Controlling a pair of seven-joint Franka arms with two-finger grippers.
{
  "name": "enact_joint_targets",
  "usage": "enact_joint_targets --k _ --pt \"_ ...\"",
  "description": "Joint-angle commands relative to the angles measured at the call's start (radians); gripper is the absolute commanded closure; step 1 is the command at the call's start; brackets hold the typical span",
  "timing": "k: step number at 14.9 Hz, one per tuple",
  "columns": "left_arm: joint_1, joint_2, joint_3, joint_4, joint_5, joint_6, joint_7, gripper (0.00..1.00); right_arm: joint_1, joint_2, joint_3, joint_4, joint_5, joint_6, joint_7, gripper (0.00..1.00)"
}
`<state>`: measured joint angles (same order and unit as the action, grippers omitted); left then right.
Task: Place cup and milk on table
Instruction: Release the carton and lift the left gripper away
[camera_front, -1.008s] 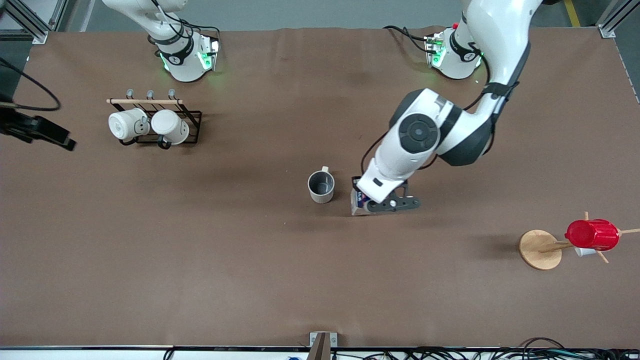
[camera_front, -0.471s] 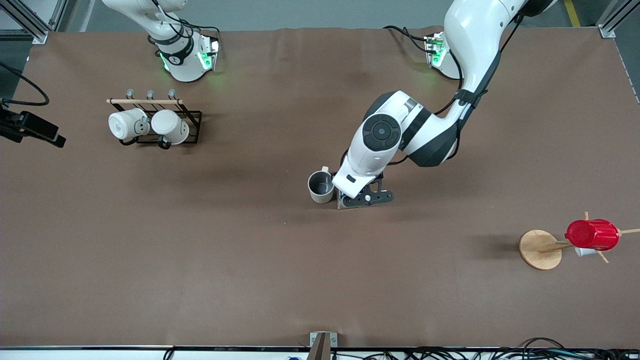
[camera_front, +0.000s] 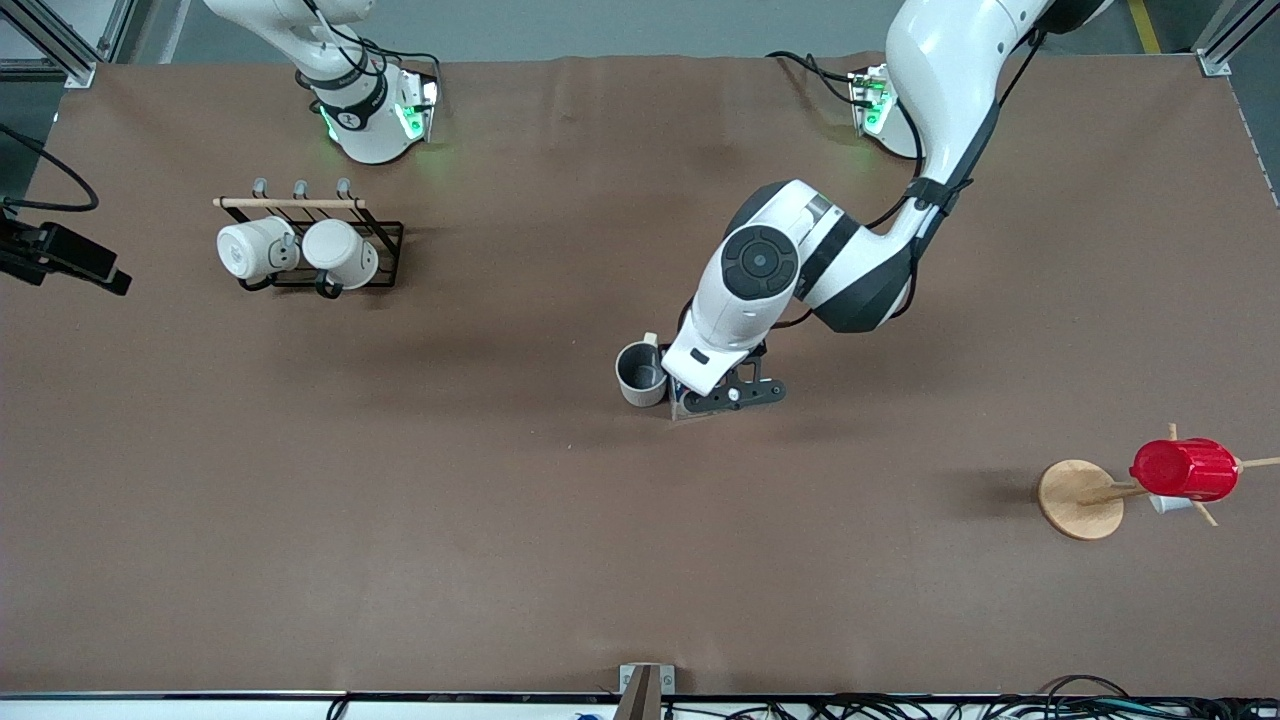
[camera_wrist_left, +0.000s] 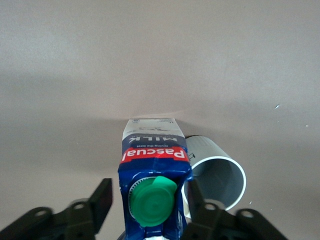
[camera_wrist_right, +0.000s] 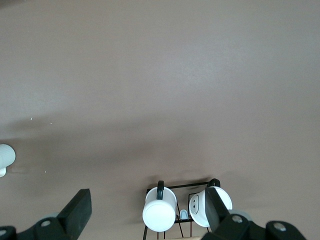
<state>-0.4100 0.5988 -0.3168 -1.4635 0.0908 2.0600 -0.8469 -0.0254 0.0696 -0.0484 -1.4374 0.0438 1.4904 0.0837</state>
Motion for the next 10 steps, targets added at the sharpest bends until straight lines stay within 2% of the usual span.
enact_joint_targets --k 1,3,10 --pt "0.016 -0.051 0.008 0.015 0.075 -0.024 -0.011 0.0 -0.007 -0.021 -0.001 -0.025 0.021 0.002 -0.013 0.0" --pt "0.075 -0.12 0.007 0.017 0.151 -0.053 0.015 0.0 -0.008 -0.021 -0.002 -0.025 0.021 0.002 -0.012 0.0" --pt "0.354 -0.364 -0.007 0.014 0.139 -0.315 0.322 0.0 -0.007 -0.021 -0.002 -0.026 0.019 0.002 -0.012 0.0"
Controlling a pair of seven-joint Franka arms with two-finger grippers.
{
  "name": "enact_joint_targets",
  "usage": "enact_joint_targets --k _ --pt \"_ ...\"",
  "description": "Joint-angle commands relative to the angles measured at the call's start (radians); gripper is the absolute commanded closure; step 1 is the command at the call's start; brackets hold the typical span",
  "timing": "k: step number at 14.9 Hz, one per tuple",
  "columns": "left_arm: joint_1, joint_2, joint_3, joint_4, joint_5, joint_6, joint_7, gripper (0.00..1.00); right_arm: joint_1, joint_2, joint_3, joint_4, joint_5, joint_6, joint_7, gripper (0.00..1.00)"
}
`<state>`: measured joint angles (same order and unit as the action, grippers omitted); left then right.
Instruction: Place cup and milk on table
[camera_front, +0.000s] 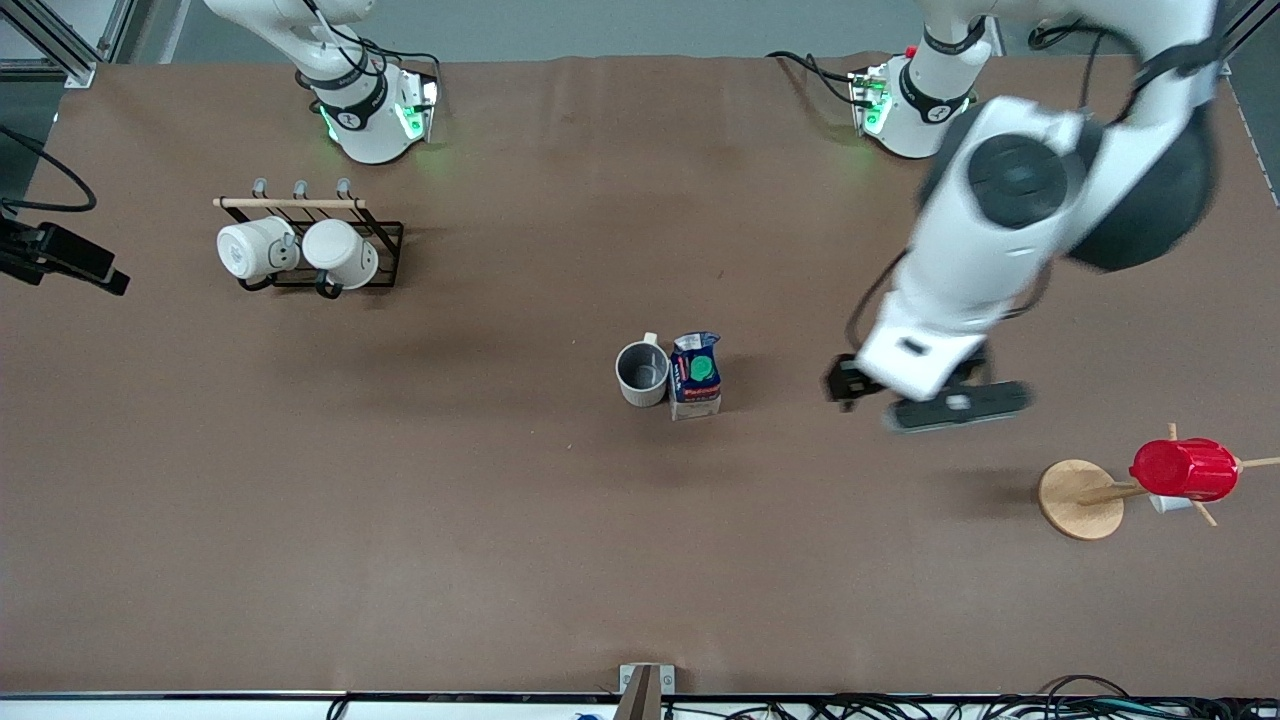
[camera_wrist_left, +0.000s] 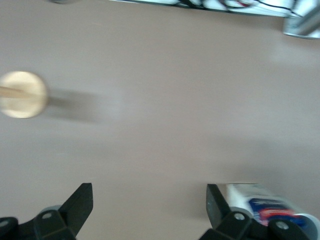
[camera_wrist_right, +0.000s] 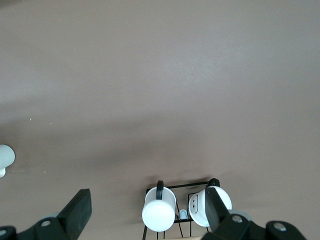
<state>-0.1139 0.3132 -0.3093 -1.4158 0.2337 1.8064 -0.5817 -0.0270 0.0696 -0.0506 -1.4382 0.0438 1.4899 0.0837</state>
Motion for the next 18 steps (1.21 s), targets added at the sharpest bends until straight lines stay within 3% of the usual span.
enact_joint_targets --k 1,4,7,9,12,18 --pt "0.075 -0.107 -0.014 -0.034 -0.008 -0.094 0.106 0.0 -0.004 -0.021 0.0 -0.025 0.019 0.003 -0.012 0.0" --pt "0.179 -0.189 -0.013 -0.049 -0.155 -0.18 0.277 0.0 -0.002 -0.021 0.0 -0.025 0.019 0.001 -0.01 0.0" --pt "0.221 -0.272 -0.005 -0.112 -0.175 -0.203 0.402 0.0 -0.001 -0.021 0.0 -0.025 0.019 0.001 -0.01 0.0" --pt "0.197 -0.33 0.033 -0.17 -0.18 -0.199 0.439 0.0 -0.002 -0.021 0.0 -0.025 0.019 0.001 -0.01 0.0" --pt "0.103 -0.411 0.182 -0.262 -0.232 -0.203 0.534 0.0 -0.004 -0.021 0.0 -0.025 0.019 0.001 -0.01 0.0" --pt "0.088 -0.421 0.201 -0.256 -0.234 -0.252 0.565 0.0 -0.007 -0.021 0.0 -0.025 0.019 -0.008 -0.012 0.0"
